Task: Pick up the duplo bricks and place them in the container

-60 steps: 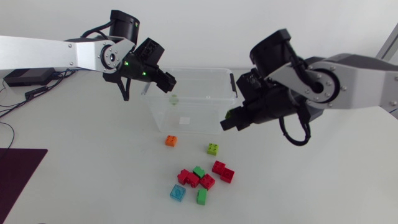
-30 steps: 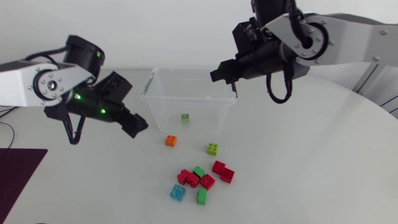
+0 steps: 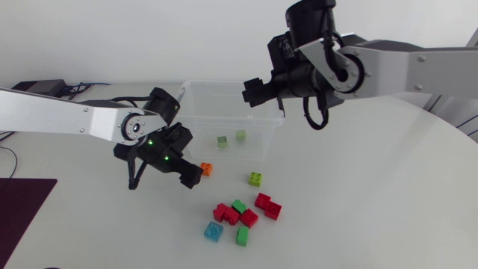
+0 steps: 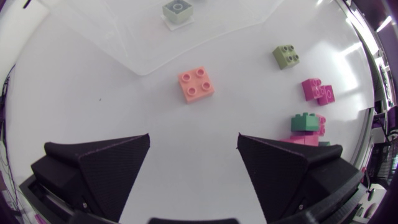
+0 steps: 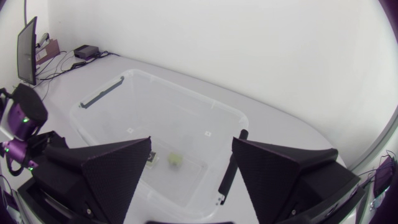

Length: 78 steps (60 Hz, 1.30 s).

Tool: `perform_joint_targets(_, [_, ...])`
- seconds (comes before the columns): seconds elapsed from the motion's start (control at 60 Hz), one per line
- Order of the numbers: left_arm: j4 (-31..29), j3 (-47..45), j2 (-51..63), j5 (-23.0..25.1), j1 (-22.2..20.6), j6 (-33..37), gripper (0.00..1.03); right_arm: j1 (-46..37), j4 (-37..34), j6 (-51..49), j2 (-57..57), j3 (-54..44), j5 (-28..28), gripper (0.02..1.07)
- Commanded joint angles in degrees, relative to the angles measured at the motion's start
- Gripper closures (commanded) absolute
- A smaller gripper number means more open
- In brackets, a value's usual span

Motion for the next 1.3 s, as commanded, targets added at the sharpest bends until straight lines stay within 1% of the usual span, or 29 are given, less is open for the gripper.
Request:
perform_joint_targets(0.0, [1.6,3.0,3.6,-0.4,-0.7,-3.2,0.06,0.8,1.1,-1.3,-5.3,-4.7,1.1,0.06])
perform_joint_targets(0.067, [2.2,4.3,5.9,-1.1,-1.6,-4.9,0.06,1.4,2.2,-2.2,-8.6,-8.2,1.7,0.06])
perform_joint_targets(0.133, [4.3,4.8,8.4,-5.1,-3.9,-6.9,0.06,1.3,3.4,-3.1,-11.8,-12.3,2.0,0.06])
perform_joint_targets(0.183, [5.5,4.8,9.2,-6.2,-4.7,-7.8,0.06,1.0,4.3,-3.8,-13.1,-14.4,2.0,0.06])
perform_joint_targets(0.217, [7.1,4.5,10.0,-8.7,-6.0,-8.9,0.06,0.6,4.8,-4.1,-14.1,-16.2,1.9,0.06])
perform_joint_targets(0.267, [9.3,3.8,10.5,-10.0,-7.1,-10.0,0.07,0.4,5.9,-4.7,-15.1,-18.4,1.9,0.06])
perform_joint_targets(0.367, [12.6,2.7,12.8,-13.9,-8.8,-12.2,0.1,0.0,7.4,-5.0,-16.9,-22.5,1.9,0.06])
perform_joint_targets(0.383, [14.1,2.0,12.8,-14.8,-9.1,-12.8,0.11,0.0,7.6,-5.0,-17.1,-23.0,1.9,0.06])
perform_joint_targets(0.417, [15.7,1.3,12.8,-15.0,-9.1,-12.9,0.13,0.0,8.1,-5.0,-17.5,-24.1,1.9,0.06])
perform_joint_targets(0.467, [15.9,0.9,13.0,-15.2,-9.2,-14.1,0.14,0.1,8.9,-5.0,-17.9,-25.5,1.9,0.06])
perform_joint_targets(0.517, [16.7,0.6,13.2,-15.7,-8.8,-14.7,0.21,0.2,10.2,-5.0,-18.2,-27.1,1.9,0.06])
perform_joint_targets(0.55, [16.7,0.6,13.5,-15.9,-8.7,-14.7,0.22,0.3,10.3,-5.0,-18.2,-27.3,1.9,0.06])
perform_joint_targets(0.6, [16.6,0.6,14.5,-15.9,-8.6,-14.7,0.36,0.6,10.7,-5.0,-18.2,-28.0,1.9,0.06])
perform_joint_targets(0.65, [16.5,0.6,15.0,-15.9,-8.6,-14.9,0.4,0.7,10.5,-5.4,-18.5,-28.6,1.7,0.07])
perform_joint_targets(0.683, [15.9,0.6,15.7,-15.8,-8.5,-15.4,0.5,0.9,9.8,-6.1,-18.8,-29.2,1.1,0.07])
perform_joint_targets(0.733, [15.4,0.4,15.7,-15.8,-8.4,-15.8,0.58,1.5,8.1,-7.2,-19.2,-29.9,0.1,0.07])
perform_joint_targets(0.75, [15.4,0.0,15.1,-15.8,-8.2,-15.9,0.66,1.6,7.6,-7.4,-19.5,-30.2,-0.3,0.07])
perform_joint_targets(0.767, [15.4,0.0,14.9,-15.8,-8.1,-16.1,0.69,1.7,7.3,-8.0,-19.7,-30.6,-0.8,0.07])
perform_joint_targets(0.783, [15.4,-0.4,14.2,-15.8,-8.0,-16.3,0.73,1.7,7.3,-8.6,-20.2,-31.2,-1.5,0.07])
perform_joint_targets(0.833, [15.5,-1.5,12.8,-15.7,-8.0,-17.5,0.8,1.8,6.7,-9.7,-22.0,-32.8,-4.4,0.07])
perform_joint_targets(0.883, [15.1,-2.9,10.6,-15.5,-8.2,-17.8,0.88,1.9,4.8,-11.6,-23.7,-34.2,-9.4,0.07])
perform_joint_targets(0.95, [13.8,-4.5,7.4,-14.7,-8.4,-17.7,0.92,1.8,0.5,-13.3,-24.6,-34.2,-14.1,0.07])
perform_joint_targets(1.0, [12.6,-5.6,4.1,-13.0,-8.2,-16.8,0.93,-0.1,-2.8,-14.5,-24.5,-33.7,-20.6,0.07])
perform_joint_targets(1.033, [10.1,-5.7,1.7,-11.5,-7.9,-15.9,0.93,-1.9,-4.3,-15.2,-23.8,-33.6,-24.2,0.07])
perform_joint_targets(1.133, [7.3,-5.6,-2.4,-9.6,-6.8,-13.4,0.93,-3.2,-8.0,-18.8,-20.6,-32.7,-28.8,0.07])
perform_joint_targets(1.167, [5.5,-5.3,-4.6,-7.6,-6.2,-12.1,0.93,-3.5,-8.9,-19.8,-19.4,-32.7,-30.2,0.07])
perform_joint_targets(1.2, [4.4,-4.9,-7.5,-5.5,-5.2,-10.4,0.93,-3.4,-9.1,-20.9,-18.2,-32.9,-30.4,0.07])
perform_joint_targets(1.25, [-0.4,-2.5,-10.5,-2.5,-4.4,-7.7,0.93,-3.2,-9.2,-22.5,-15.9,-33.3,-30.4,0.07])
perform_joint_targets(1.283, [-1.4,-1.5,-12.3,-0.6,-3.6,-6.5,0.93,-3.2,-9.1,-23.2,-14.6,-33.4,-30.4,0.07])
